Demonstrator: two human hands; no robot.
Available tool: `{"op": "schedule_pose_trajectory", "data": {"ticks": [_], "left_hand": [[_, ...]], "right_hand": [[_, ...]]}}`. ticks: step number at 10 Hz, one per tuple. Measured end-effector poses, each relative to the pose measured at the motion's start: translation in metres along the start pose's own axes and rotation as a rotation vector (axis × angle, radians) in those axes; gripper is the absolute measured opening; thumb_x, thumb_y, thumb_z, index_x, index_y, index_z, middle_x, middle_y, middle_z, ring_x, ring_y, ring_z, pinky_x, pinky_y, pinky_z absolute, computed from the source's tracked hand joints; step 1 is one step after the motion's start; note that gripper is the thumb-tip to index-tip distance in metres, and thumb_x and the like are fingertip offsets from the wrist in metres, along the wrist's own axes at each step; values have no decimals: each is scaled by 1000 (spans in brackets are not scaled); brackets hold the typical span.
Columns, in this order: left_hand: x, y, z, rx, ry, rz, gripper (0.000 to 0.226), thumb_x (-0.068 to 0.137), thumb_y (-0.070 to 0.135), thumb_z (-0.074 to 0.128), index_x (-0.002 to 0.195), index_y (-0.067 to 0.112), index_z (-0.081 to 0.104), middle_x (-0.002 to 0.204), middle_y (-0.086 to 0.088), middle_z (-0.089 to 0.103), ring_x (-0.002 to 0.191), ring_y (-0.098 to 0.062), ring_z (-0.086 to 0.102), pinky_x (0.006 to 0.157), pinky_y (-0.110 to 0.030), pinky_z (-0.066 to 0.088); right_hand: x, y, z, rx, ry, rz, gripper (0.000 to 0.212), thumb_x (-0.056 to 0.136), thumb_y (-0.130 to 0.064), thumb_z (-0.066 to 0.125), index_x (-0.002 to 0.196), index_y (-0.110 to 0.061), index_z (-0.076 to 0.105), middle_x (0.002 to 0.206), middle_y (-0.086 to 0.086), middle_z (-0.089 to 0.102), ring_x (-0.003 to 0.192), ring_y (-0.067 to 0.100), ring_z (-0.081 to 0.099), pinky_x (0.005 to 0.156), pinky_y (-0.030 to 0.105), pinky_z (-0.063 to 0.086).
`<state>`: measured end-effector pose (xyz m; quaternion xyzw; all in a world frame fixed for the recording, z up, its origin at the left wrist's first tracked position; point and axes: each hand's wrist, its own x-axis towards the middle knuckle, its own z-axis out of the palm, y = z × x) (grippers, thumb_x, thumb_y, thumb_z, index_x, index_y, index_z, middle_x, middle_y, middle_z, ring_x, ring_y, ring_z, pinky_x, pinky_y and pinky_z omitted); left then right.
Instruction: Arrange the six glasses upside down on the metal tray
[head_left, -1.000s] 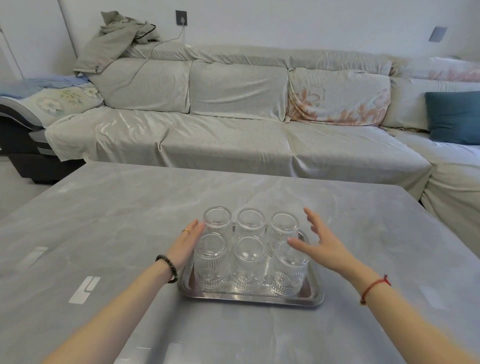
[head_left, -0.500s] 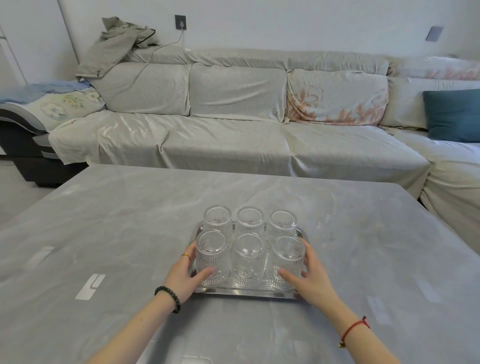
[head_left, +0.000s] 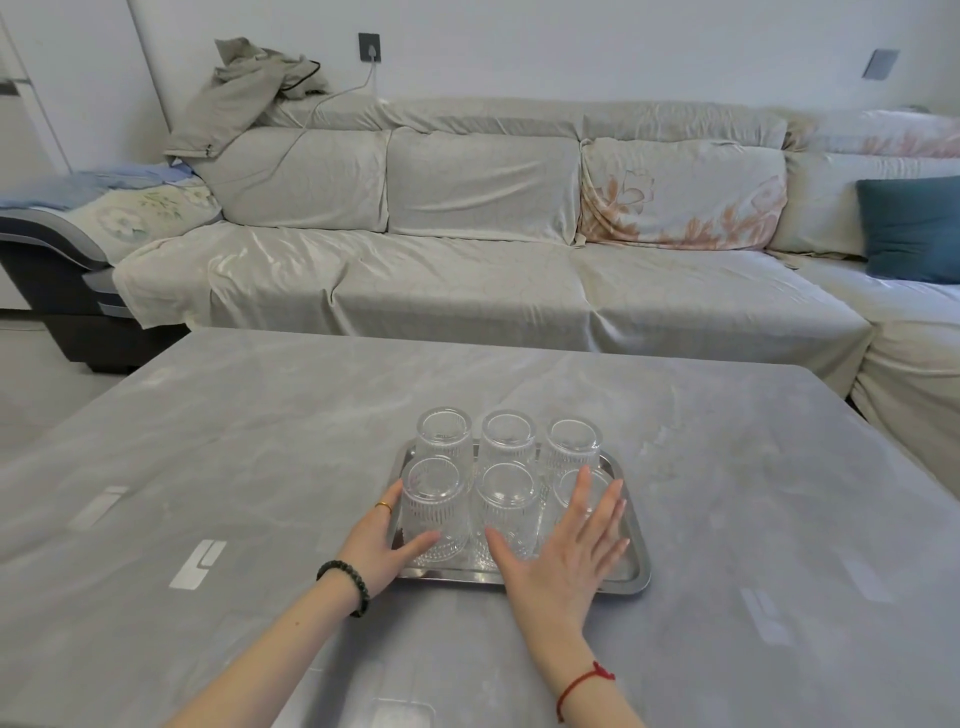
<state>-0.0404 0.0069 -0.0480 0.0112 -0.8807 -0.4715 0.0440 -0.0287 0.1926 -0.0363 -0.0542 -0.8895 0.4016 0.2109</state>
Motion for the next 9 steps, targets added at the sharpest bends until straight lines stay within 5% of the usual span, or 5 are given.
{"op": "schedule_pose_trajectory", "data": {"ticks": [2,4,6,9], "left_hand": [[-1,3,2,-9,-19,-10,73,78,34,67,137,30,24,123,23,40,111,2,39,94,-17,29],[-5,-5,-1,38,-30,-28,82,75,37,69,140,24,21,139,12,36,128,-7,36,105,-22,28],[-15,-18,-5,55,-36,-86,84,74,33,71,141,19,21,145,4,36,123,-1,34,103,-18,26],[-17,-18,0,125,-16,-81,94,70,38,73,142,17,16,146,1,35,128,-8,36,105,-20,27]], "right_hand": [[4,2,5,-36,13,28,112,64,-50,73,133,-40,-15,154,11,-12,138,20,-21,114,52,-3],[8,20,-15,228,-27,-35,111,56,-61,70,135,-50,-8,153,-9,-4,139,5,-5,114,38,6],[18,66,-37,370,-216,80,103,65,-31,80,125,-65,4,151,-11,24,137,7,24,111,50,31],[27,72,-37,398,-314,52,83,78,-30,68,139,-42,14,149,-13,28,135,12,32,111,46,32]]}}
